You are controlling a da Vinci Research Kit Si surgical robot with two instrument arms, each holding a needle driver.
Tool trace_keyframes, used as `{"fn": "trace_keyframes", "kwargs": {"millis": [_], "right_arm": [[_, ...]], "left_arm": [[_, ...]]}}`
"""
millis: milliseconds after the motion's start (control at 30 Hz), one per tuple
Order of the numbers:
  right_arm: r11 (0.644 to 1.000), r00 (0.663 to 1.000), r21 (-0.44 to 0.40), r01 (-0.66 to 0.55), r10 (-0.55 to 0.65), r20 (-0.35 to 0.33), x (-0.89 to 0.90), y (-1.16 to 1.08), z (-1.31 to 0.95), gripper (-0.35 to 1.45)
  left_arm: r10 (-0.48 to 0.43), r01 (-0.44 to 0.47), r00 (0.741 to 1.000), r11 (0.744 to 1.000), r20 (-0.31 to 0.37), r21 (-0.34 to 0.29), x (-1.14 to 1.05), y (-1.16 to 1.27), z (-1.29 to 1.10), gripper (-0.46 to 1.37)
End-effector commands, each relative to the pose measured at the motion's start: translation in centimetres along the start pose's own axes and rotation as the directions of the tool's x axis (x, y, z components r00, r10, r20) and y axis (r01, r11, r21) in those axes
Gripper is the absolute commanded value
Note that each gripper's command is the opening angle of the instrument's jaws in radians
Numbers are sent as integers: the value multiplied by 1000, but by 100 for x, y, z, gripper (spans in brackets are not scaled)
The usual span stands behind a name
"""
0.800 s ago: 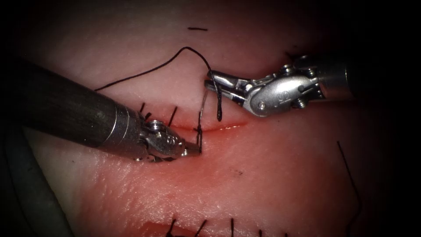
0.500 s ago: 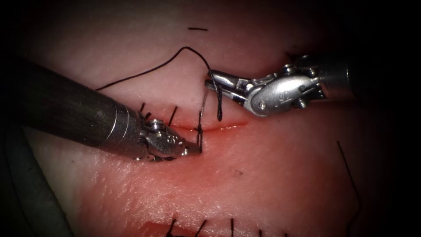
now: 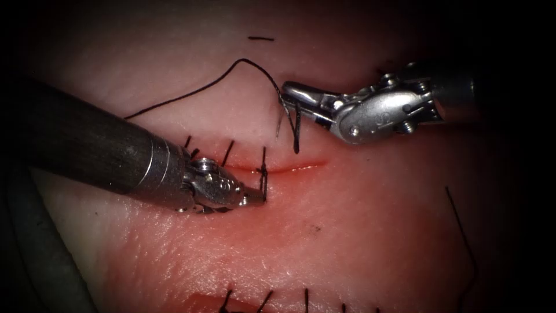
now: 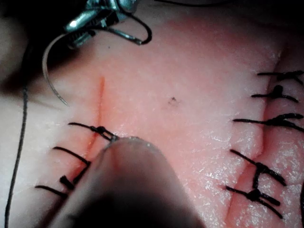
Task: Wound Closure
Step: Use the right gripper to throw the needle through the top of the wound
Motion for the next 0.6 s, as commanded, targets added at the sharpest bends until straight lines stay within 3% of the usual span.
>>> {"fn": "trace_keyframes", "kwargs": {"millis": [33, 600], "right_arm": [[1000, 1000, -7, 1, -1, -1, 0, 0, -2, -35], [1000, 1000, -11, 9, -9, 12, -13, 9, -30, -35]], "left_arm": [[0, 0, 1000, 1000, 0, -12, 0, 0, 0, -35], [4, -4, 1000, 1000, 0, -14, 4, 0, -1, -35]]}}
